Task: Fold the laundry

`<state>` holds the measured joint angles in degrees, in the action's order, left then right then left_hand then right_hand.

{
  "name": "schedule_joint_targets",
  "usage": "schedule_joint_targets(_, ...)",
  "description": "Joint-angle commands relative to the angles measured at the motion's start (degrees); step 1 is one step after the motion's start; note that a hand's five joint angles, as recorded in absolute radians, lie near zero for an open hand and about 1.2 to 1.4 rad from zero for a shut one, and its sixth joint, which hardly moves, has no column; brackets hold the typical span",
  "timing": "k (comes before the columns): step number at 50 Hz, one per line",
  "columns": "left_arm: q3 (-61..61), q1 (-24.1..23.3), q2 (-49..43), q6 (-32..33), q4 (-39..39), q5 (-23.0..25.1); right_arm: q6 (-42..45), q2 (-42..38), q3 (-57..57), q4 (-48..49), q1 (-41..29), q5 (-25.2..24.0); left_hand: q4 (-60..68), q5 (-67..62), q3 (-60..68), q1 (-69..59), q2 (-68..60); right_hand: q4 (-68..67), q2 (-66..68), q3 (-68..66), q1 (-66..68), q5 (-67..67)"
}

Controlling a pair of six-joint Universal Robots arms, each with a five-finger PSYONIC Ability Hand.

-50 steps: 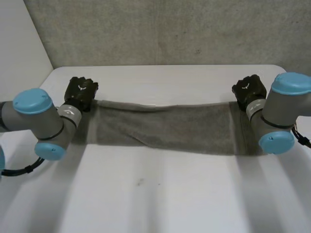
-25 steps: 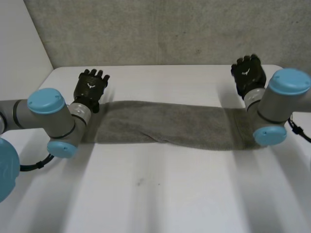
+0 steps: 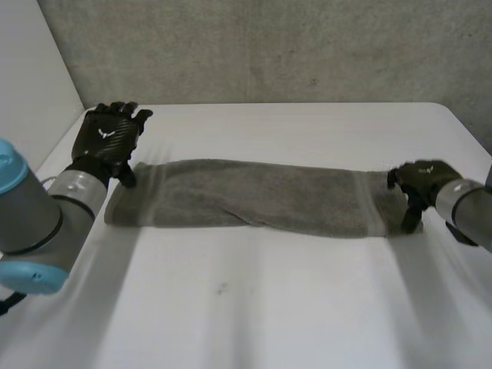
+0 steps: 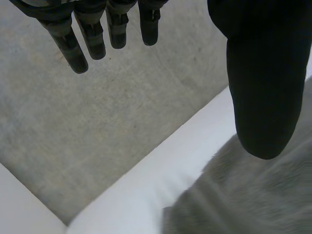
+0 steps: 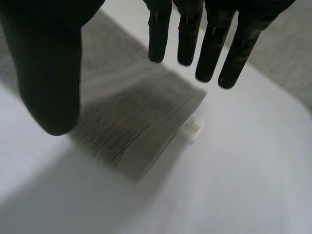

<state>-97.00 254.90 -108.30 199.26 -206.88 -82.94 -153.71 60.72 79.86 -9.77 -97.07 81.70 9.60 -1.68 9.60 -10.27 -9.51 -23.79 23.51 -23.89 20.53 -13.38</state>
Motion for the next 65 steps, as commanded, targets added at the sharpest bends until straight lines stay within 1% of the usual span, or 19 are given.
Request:
schedule_joint_targets(1,-6.19,-0.46,5.12,-9.77,-0.81,0.06,0.16,-1.66,6.53,9.07,2.41,-4.0,0.4,1.68,0.4,0.27,-0.49,-12.2,12.48,-12.1,15.46,-12.61)
schedule_joint_targets(6,-7.5,-0.64,5.12,-9.77,-3.18,-0.03,1.39,-4.03,7.67,15.91,2.94,-3.56,0.4,1.68,0.4,0.27,-0.49,-16.57,16.85,-16.47,19.83,-16.98)
schedule_joint_targets(13,-7.42,0.15,5.03,-9.77,-3.62,-0.03,4.2,-6.32,7.5,16.62,3.2,-3.48,0.4,1.68,0.4,0.27,-0.49,-22.8,23.07,-22.69,26.06,-23.21)
schedule_joint_targets(14,-7.51,0.24,5.03,-9.85,-3.62,-0.03,4.99,-6.58,7.41,16.8,3.2,-3.56,0.4,1.68,0.4,0.27,-0.49,-32.46,32.73,-32.35,35.72,-32.87)
schedule_joint_targets(15,-7.51,0.24,5.03,-9.86,-3.62,-0.03,4.99,-6.58,7.41,16.8,3.2,-3.56,0.4,1.68,0.4,0.27,-0.49,-32.55,32.83,-32.45,35.81,-32.96)
schedule_joint_targets(16,-7.59,0.24,5.03,-9.86,-3.62,-0.03,5.78,-6.84,7.06,17.06,3.2,-3.3,0.4,1.68,0.4,0.27,-0.49,-55.98,56.25,-55.87,59.24,-56.39)
schedule_joint_targets(18,-7.59,0.24,5.03,-9.86,-3.62,-0.03,6.49,-6.93,6.53,17.42,3.55,-2.6,0.4,1.68,0.4,0.27,-0.49,-56.21,56.49,-56.11,59.47,-56.62)
schedule_joint_targets(23,-7.77,0.24,5.03,-9.86,-3.53,-0.12,12.9,-5.88,5.92,21.99,5.05,5.14,0.4,1.68,0.4,0.27,-0.49,-56.21,56.49,-56.11,59.47,-56.62)
schedule_joint_targets(25,-7.77,0.24,5.12,-9.86,-3.53,-0.12,21.82,-5.01,5.57,24.52,7.58,11.35,0.4,1.68,0.4,0.27,-0.49,-56.21,56.49,-56.11,59.47,-56.62)
schedule_joint_targets(27,-7.77,0.24,5.2,-9.86,-3.53,-0.12,25.35,-4.04,5.74,25.58,9.86,12.94,0.4,1.68,0.4,0.27,-0.49,-56.21,56.49,-56.11,59.47,-56.62)
schedule_joint_targets(30,-7.77,0.24,5.29,-9.86,-3.53,-0.12,29.59,-3.24,5.13,26.11,11.9,12.18,0.4,1.68,0.4,0.27,-0.49,-56.21,56.49,-56.11,59.47,-56.62)
schedule_joint_targets(34,-7.77,0.24,5.47,-9.86,-3.53,-0.12,27.32,-1.83,3.81,26.38,10.94,8.57,0.4,1.68,0.4,0.27,-0.49,-56.21,56.49,-56.11,59.47,-56.62)
schedule_joint_targets(36,-7.77,0.24,5.47,-9.86,-3.53,-0.12,22.86,1.22,2.85,26.47,7.53,5.15,0.4,1.68,0.4,0.27,-0.49,-56.21,56.49,-56.11,59.47,-56.62)
schedule_joint_targets(42,-7.77,0.24,5.47,-9.86,-3.53,-0.21,19.23,3.88,-0.59,26.38,-3.39,1.1,0.4,1.68,0.4,0.27,-0.49,-56.21,56.49,-56.11,59.47,-56.62)
schedule_joint_targets(44,-7.86,0.24,5.47,-9.77,-3.53,-0.21,19.23,2.92,-2.86,26.38,-11.26,-1.44,0.4,1.68,0.4,0.27,-0.49,-56.21,56.49,-56.11,59.47,-56.62)
schedule_joint_targets(50,-8.39,0.15,5.55,-9.77,-3.62,-0.12,19.15,-1.48,-6.12,26.38,-22.73,-6.2,0.4,1.68,0.4,0.27,-0.49,-56.21,56.49,-56.11,59.47,-56.62)
schedule_joint_targets(52,-8.56,0.15,5.55,-9.77,-3.62,-0.12,19.23,-6.38,-8.49,26.2,-28.5,-8.74,0.4,1.68,0.4,0.27,-0.49,-56.21,56.49,-56.11,59.47,-56.62)
schedule_joint_targets(60,-8.56,0.07,5.47,-9.77,-3.62,-0.12,19.23,-18.07,-13.67,26.47,-36.52,-9.81,0.4,1.68,0.4,0.27,-0.49,-56.21,56.49,-56.11,59.47,-56.62)
schedule_joint_targets(65,-8.56,-0.02,5.2,-9.77,-3.62,-0.12,19.06,-20.99,-14.65,26.2,-37.14,-9.11,0.4,1.68,0.4,0.27,-0.49,-55.44,55.72,-55.34,58.7,-55.85)
